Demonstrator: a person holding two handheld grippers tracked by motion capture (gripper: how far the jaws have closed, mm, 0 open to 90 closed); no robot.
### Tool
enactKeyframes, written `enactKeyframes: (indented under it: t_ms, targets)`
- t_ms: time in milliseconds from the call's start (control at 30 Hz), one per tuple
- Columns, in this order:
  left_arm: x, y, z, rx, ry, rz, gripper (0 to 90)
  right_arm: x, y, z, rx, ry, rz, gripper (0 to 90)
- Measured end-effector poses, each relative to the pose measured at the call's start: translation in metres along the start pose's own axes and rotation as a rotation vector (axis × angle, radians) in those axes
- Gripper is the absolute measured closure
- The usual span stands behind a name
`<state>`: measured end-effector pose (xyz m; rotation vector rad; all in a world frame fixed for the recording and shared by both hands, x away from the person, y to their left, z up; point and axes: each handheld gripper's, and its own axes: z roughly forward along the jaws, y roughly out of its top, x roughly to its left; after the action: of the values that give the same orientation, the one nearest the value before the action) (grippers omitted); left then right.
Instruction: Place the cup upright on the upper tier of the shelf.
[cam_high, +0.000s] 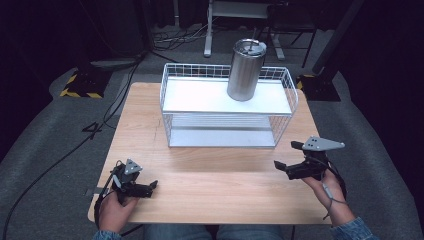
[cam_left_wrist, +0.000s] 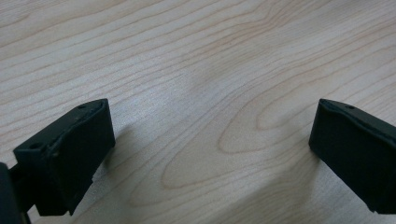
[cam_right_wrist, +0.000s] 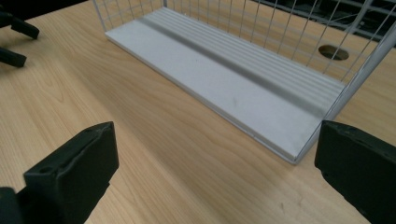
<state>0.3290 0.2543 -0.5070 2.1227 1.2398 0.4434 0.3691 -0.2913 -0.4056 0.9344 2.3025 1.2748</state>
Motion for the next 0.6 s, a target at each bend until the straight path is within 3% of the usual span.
enactKeyframes:
  t_ms: [600]
  targets:
    - [0.0,0.0,0.0,0.0,0.0,0.0,0.6,0.007,-0.057,0.035,0.088,0.002,0.03,0.8]
